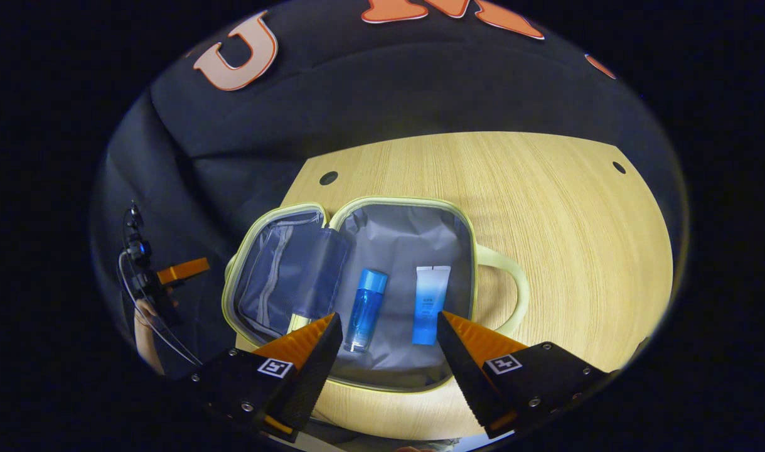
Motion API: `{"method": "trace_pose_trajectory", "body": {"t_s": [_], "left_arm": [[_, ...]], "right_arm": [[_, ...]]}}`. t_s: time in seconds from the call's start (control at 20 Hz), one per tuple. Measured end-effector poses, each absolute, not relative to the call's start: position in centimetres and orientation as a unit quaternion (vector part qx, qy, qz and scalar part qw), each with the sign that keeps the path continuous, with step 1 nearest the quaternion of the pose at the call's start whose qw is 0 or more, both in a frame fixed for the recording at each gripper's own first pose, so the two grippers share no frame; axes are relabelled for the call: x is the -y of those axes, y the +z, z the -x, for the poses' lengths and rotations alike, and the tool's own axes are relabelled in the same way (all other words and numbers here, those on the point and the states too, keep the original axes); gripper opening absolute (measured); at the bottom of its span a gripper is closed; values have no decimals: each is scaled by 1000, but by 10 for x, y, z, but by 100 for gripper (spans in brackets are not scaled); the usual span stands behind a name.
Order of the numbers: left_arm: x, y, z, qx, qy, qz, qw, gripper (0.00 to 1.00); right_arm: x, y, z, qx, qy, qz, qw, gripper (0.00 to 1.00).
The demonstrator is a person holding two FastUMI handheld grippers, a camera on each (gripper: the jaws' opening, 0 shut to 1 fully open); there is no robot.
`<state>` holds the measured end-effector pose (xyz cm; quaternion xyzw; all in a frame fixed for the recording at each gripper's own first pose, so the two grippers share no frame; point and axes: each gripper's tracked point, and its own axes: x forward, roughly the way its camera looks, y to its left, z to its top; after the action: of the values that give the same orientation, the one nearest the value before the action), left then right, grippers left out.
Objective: First open the suitcase, pack the skin care products into it, and then close the suitcase.
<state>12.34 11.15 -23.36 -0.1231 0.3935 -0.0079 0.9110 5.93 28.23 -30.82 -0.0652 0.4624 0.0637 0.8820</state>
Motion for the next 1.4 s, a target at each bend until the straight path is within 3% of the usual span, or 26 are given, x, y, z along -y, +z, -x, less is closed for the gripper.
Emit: {"method": "trace_pose_trajectory", "body": {"t_s": [0.4, 0.6, 0.75, 0.8, 1.15, 1.4], "left_arm": [[-108, -303, -141, -436, -6, 214, 874, 96], [-92, -317, -151, -432, -4, 264, 863, 88], [-95, -313, -152, -425, 10, 292, 857, 18], [-88, -308, -152, -424, 4, 298, 855, 14], [-62, -237, -149, -410, 16, 188, 892, 8], [-8, -141, -146, -364, -10, 102, 926, 7]], "right_arm": [[-249, -302, -39, -454, 19, 44, 890, 95], [-234, -297, -34, -449, -1, 35, 893, 96], [-225, -291, -31, -445, -8, 30, 895, 96], [-224, -289, -30, -444, -7, 27, 896, 96], [-216, -283, -38, -433, -7, 32, 901, 96], [-200, -264, -51, -413, 0, 26, 910, 96]]}}
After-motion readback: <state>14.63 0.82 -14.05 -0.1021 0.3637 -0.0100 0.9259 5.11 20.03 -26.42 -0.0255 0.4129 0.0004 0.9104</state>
